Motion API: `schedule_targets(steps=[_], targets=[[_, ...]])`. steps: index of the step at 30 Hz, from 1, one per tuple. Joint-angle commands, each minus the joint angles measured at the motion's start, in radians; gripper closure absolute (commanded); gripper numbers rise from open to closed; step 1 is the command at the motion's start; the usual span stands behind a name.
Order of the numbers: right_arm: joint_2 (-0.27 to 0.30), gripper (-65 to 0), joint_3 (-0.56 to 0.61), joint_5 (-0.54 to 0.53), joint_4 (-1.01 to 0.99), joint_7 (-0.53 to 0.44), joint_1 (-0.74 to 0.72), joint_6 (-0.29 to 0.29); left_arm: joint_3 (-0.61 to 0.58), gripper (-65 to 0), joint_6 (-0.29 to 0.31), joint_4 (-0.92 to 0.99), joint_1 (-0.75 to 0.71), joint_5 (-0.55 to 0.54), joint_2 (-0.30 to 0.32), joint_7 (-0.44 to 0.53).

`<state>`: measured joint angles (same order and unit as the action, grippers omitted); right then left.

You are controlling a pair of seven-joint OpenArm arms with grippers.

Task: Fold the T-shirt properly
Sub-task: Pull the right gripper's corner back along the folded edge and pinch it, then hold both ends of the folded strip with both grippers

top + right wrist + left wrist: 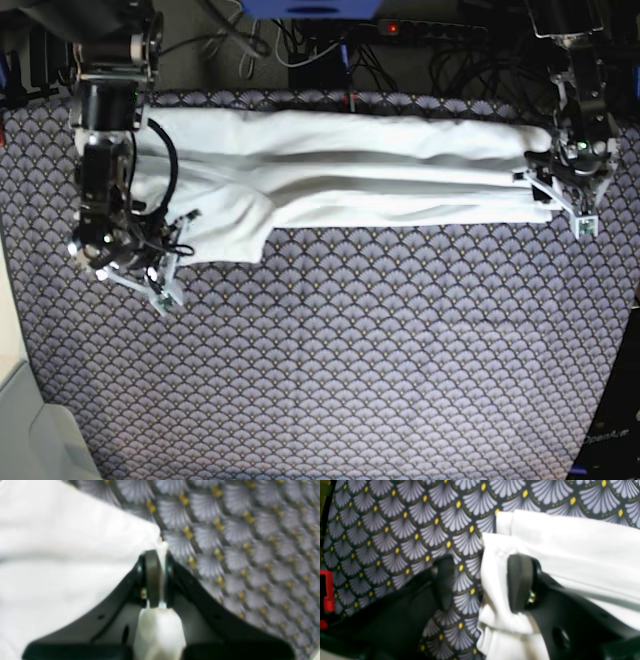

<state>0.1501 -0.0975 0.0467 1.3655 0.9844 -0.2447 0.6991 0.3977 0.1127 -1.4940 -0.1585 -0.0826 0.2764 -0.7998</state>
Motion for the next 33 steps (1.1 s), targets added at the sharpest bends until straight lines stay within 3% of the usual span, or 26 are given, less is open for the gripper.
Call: schedule_targets(steps=[1, 8, 16, 23, 33], targets=[[0.007, 0.0, -0.001, -0.008, 0.078, -0.015, -0.005, -0.001, -0.003, -34.7, 0.014, -0.003, -0.008, -0.003, 0.002, -0.039], [0.007, 0.0, -0.003, -0.008, 0.389, 0.081, 0.170, -0.001, -0.003, -34.7, 0.014, -0.003, -0.003, -0.003, 0.002, -0.039], [0.012, 0.0, -0.020, -0.006, 0.595, 0.092, 0.348, -0.001, -0.003, -34.7, 0.014, -0.003, 0.001, -0.003, 0.004, -0.039], [0.009, 0.0, -0.141, -0.011, 0.610, 0.086, 0.425, -0.001, -0.003, -34.7, 0.014, -0.001, 0.001, -0.003, 0.005, -0.039], [0.010, 0.0, -0.156, -0.012, 0.607, 0.084, 0.477, -0.001, -0.004, -34.8, 0.014, -0.001, -0.002, -0.003, 0.004, -0.039]])
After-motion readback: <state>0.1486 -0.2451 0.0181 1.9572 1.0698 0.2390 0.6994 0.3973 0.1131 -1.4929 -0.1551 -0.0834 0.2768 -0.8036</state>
